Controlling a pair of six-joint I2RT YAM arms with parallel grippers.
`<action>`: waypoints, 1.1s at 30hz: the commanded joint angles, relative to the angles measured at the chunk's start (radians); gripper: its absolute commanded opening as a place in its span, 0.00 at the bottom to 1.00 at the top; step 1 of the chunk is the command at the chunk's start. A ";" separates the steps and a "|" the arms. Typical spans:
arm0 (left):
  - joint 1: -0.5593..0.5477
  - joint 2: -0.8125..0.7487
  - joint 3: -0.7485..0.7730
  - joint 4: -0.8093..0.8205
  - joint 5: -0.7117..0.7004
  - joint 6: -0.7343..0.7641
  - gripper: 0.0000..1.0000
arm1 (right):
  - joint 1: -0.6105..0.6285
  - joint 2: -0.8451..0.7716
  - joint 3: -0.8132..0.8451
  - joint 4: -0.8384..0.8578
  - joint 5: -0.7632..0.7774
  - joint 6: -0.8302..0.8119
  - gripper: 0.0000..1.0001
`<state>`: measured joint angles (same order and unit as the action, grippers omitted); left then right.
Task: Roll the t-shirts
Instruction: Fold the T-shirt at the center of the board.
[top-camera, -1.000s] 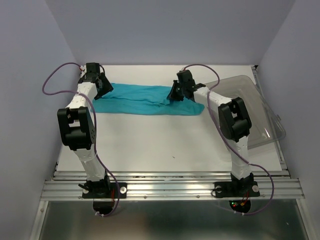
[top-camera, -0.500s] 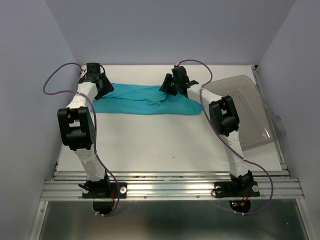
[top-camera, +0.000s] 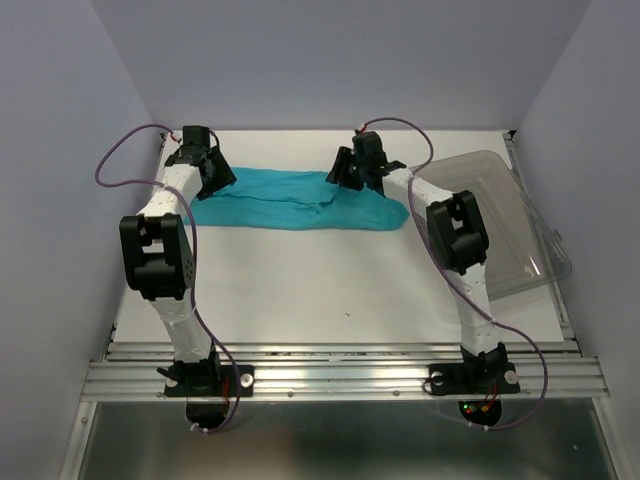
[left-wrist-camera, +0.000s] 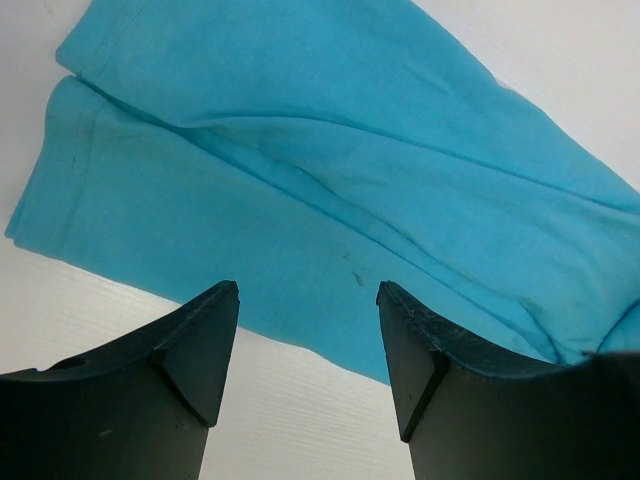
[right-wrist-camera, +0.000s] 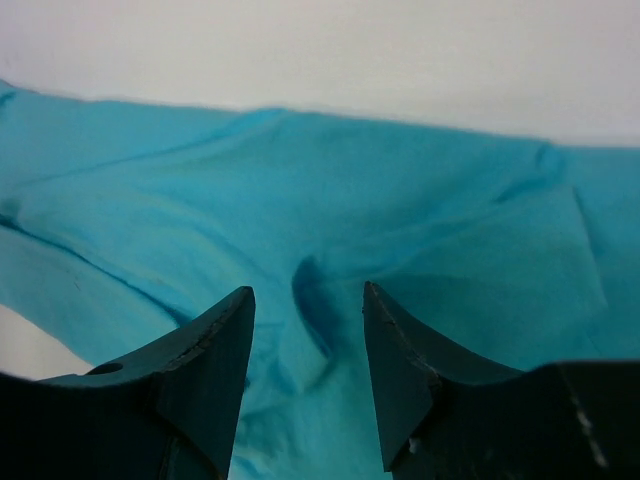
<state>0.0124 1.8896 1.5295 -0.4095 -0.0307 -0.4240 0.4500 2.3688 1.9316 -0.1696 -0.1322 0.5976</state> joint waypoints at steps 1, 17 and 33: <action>-0.006 -0.004 -0.005 -0.011 -0.009 0.010 0.69 | -0.011 -0.164 -0.129 0.015 -0.049 -0.018 0.52; -0.006 -0.047 -0.032 -0.012 -0.021 0.002 0.69 | 0.032 -0.226 -0.307 0.018 -0.104 -0.010 0.13; -0.006 -0.029 0.008 -0.028 -0.031 0.013 0.69 | 0.061 -0.092 -0.145 0.007 -0.150 0.014 0.11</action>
<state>0.0101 1.8893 1.5036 -0.4259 -0.0391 -0.4259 0.4988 2.2620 1.7138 -0.1967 -0.2546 0.6003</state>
